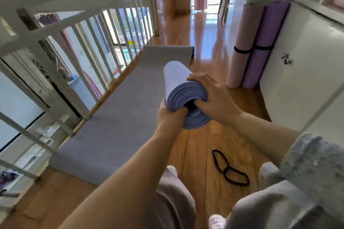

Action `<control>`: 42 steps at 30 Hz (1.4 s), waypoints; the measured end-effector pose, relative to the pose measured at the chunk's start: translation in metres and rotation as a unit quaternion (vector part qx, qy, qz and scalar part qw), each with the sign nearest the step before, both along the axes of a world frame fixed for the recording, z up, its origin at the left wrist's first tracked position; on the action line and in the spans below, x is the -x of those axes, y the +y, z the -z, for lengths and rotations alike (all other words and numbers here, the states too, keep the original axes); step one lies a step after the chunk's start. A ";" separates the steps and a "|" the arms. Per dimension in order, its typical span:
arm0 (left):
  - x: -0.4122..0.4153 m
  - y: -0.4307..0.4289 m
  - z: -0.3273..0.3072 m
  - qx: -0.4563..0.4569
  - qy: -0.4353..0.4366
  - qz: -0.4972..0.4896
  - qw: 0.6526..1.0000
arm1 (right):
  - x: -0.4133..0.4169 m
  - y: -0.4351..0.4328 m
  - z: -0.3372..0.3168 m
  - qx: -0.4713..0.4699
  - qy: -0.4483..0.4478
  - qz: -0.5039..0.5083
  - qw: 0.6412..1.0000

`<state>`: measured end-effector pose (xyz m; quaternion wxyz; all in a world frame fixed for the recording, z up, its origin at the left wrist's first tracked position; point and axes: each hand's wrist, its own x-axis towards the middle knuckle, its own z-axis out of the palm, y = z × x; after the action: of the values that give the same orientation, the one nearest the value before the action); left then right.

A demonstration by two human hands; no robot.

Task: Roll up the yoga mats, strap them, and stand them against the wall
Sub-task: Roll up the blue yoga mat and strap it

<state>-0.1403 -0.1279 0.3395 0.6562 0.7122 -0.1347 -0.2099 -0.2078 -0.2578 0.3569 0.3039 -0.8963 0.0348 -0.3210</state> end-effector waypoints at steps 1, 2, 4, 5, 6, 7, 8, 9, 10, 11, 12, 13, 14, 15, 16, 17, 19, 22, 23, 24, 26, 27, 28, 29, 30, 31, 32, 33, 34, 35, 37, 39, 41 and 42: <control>-0.008 -0.007 0.012 0.004 -0.010 -0.006 1.000 | -0.007 -0.010 0.008 0.004 0.036 -0.013 0.999; -0.016 -0.015 0.025 0.005 -0.021 -0.015 1.000 | -0.014 -0.020 0.019 -0.004 0.075 -0.019 0.997; -0.032 -0.034 0.053 -0.004 -0.041 -0.031 0.999 | -0.022 -0.043 0.045 -0.071 0.152 -0.005 0.986; -0.038 -0.044 0.067 -0.014 -0.044 -0.037 0.998 | -0.023 -0.056 0.061 -0.134 0.183 0.009 0.974; -0.043 -0.054 0.079 -0.023 -0.044 -0.040 0.998 | -0.021 -0.069 0.079 -0.194 0.208 0.021 0.958; -0.047 -0.065 0.092 -0.030 -0.042 -0.041 0.998 | -0.017 -0.082 0.100 -0.235 0.232 0.040 0.943; -0.050 -0.076 0.105 -0.036 -0.043 -0.038 0.998 | -0.013 -0.093 0.121 -0.250 0.260 0.066 0.930; -0.053 -0.086 0.118 -0.047 -0.047 -0.036 0.997 | -0.008 -0.104 0.144 -0.252 0.291 0.092 0.919; -0.055 -0.096 0.132 -0.062 -0.050 -0.036 0.996 | -0.004 -0.112 0.167 -0.254 0.321 0.108 0.906; -0.056 -0.104 0.146 -0.080 -0.052 -0.040 0.995 | -0.002 -0.119 0.188 -0.259 0.356 0.115 0.891; -0.058 -0.111 0.160 -0.097 -0.050 -0.046 0.993 | -0.002 -0.124 0.210 -0.264 0.398 0.117 0.871; -0.058 -0.117 0.173 -0.113 -0.048 -0.048 0.991 | -0.001 -0.128 0.231 -0.260 0.446 0.120 0.848; -0.056 -0.122 0.187 -0.128 -0.044 -0.043 0.990 | 0.000 -0.133 0.252 -0.245 0.495 0.120 0.825; -0.053 -0.127 0.200 -0.145 -0.042 -0.033 0.988 | 0.000 -0.136 0.272 -0.218 0.545 0.112 0.802; -0.049 -0.131 0.212 -0.165 -0.044 -0.021 0.985 | 0.000 -0.138 0.290 -0.189 0.590 0.096 0.779; -0.044 -0.135 0.223 -0.185 -0.048 -0.011 0.982 | -0.001 -0.138 0.306 -0.163 0.629 0.074 0.757; -0.032 -0.141 0.245 -0.200 -0.050 -0.002 0.978 | -0.004 -0.137 0.342 -0.133 0.677 0.030 0.724; -0.015 -0.147 0.269 -0.207 -0.028 0.001 0.978 | -0.008 -0.131 0.389 -0.102 0.719 0.008 0.688; -0.010 -0.149 0.273 -0.210 -0.020 0.000 0.978 | -0.008 -0.129 0.401 -0.104 0.733 0.007 0.672; -0.007 -0.150 0.277 -0.210 -0.014 0.000 0.978 | -0.008 -0.126 0.410 -0.106 0.743 0.008 0.661; -0.004 -0.152 0.282 -0.205 -0.010 -0.003 0.979 | -0.007 -0.121 0.426 -0.086 0.764 0.005 0.640; -0.004 -0.154 0.283 -0.205 -0.009 -0.004 0.979 | -0.008 -0.119 0.431 -0.072 0.769 0.011 0.636; -0.004 -0.155 0.283 -0.205 -0.009 -0.005 0.979 | -0.009 -0.118 0.434 -0.067 0.768 0.020 0.636; -0.004 -0.157 0.282 -0.205 -0.008 -0.007 0.979 | -0.010 -0.118 0.436 -0.065 0.763 0.033 0.642; -0.004 -0.159 0.282 -0.202 -0.005 -0.010 0.979 | -0.013 -0.120 0.437 -0.068 0.754 0.045 0.651; -0.003 -0.161 0.280 -0.198 -0.002 -0.014 0.980 | -0.015 -0.123 0.436 -0.080 0.740 0.061 0.665; -0.003 -0.162 0.278 -0.194 0.000 -0.017 0.981 | -0.017 -0.128 0.434 -0.101 0.722 0.079 0.680; -0.004 -0.163 0.276 -0.193 0.002 -0.019 0.981 | -0.020 -0.135 0.433 -0.135 0.692 0.103 0.702; -0.004 -0.163 0.273 -0.194 0.001 -0.020 0.981 | -0.021 -0.142 0.427 -0.180 0.646 0.127 0.731; -0.006 -0.162 0.270 -0.195 -0.001 -0.019 0.981 | -0.022 -0.149 0.421 -0.226 0.596 0.151 0.755; -0.009 -0.157 0.260 -0.197 -0.004 -0.017 0.980 | -0.020 -0.161 0.396 -0.298 0.510 0.196 0.783; -0.017 -0.148 0.244 -0.205 -0.017 -0.014 0.978 | -0.018 -0.169 0.353 -0.340 0.440 0.220 0.802; -0.027 -0.135 0.221 -0.214 -0.042 -0.009 0.976 | -0.017 -0.171 0.303 -0.381 0.368 0.229 0.816; -0.032 -0.129 0.207 -0.217 -0.056 -0.005 0.975 | -0.016 -0.170 0.277 -0.407 0.332 0.233 0.818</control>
<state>-0.1080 -0.2565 0.1323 0.4788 0.8487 -0.1183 -0.1906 -0.1913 -0.4280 0.0798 0.5271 -0.7084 0.4688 -0.0215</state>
